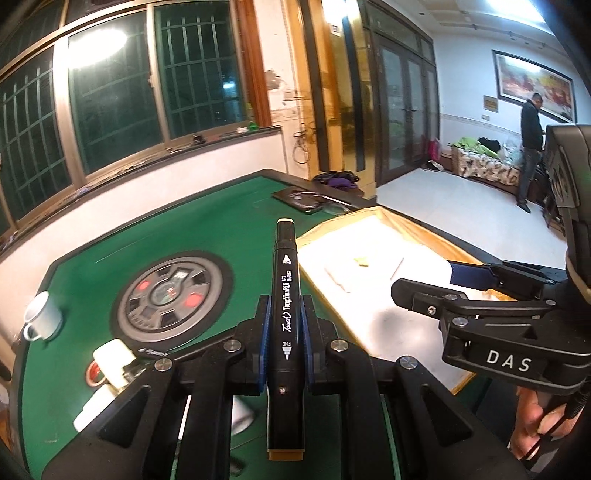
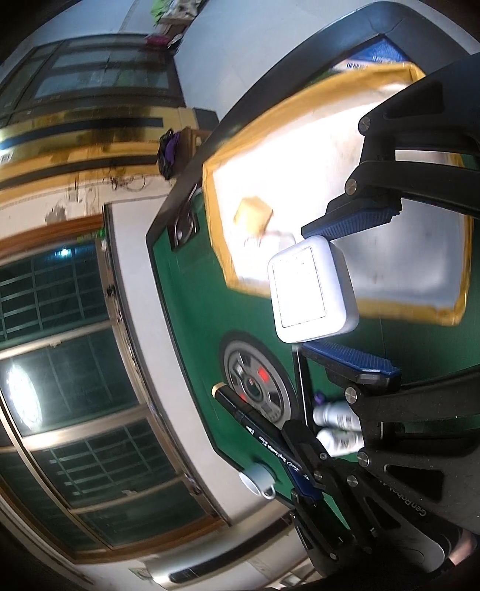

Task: Organize rigid objects
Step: 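Carry the marker and white box over the white tray with both tools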

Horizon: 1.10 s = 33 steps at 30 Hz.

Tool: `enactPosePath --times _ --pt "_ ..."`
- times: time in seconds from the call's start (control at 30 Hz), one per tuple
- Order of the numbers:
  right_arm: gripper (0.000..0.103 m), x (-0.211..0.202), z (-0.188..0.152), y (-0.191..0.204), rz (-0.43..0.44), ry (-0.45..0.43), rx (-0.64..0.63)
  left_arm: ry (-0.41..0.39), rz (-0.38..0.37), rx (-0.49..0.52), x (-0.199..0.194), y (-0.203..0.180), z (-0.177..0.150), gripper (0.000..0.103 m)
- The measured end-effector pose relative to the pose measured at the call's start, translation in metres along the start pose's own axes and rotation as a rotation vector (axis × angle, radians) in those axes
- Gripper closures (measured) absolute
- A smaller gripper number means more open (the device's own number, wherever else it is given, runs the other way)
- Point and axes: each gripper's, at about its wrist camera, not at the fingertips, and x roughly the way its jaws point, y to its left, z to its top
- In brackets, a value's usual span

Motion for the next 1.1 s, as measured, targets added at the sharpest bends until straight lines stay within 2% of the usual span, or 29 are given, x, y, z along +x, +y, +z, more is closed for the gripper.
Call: enactPosePath --times 0.4,0.77,1.1 --pt "0.052 -0.005 0.008 -0.047 -0.078 0.023 0.040 0.047 -0.081 0.027 0.027 -0.050 0.011 0.091" --pt "0.052 0.004 0.019 -0.067 -0.107 0.064 0.011 0.115 -0.125 -0.023 0.055 -0.070 0.016 0.091" --pt "0.052 0.023 0.024 -0.088 -0.107 0.136 0.031 0.153 -0.127 -0.032 0.072 -0.081 0.012 0.091"
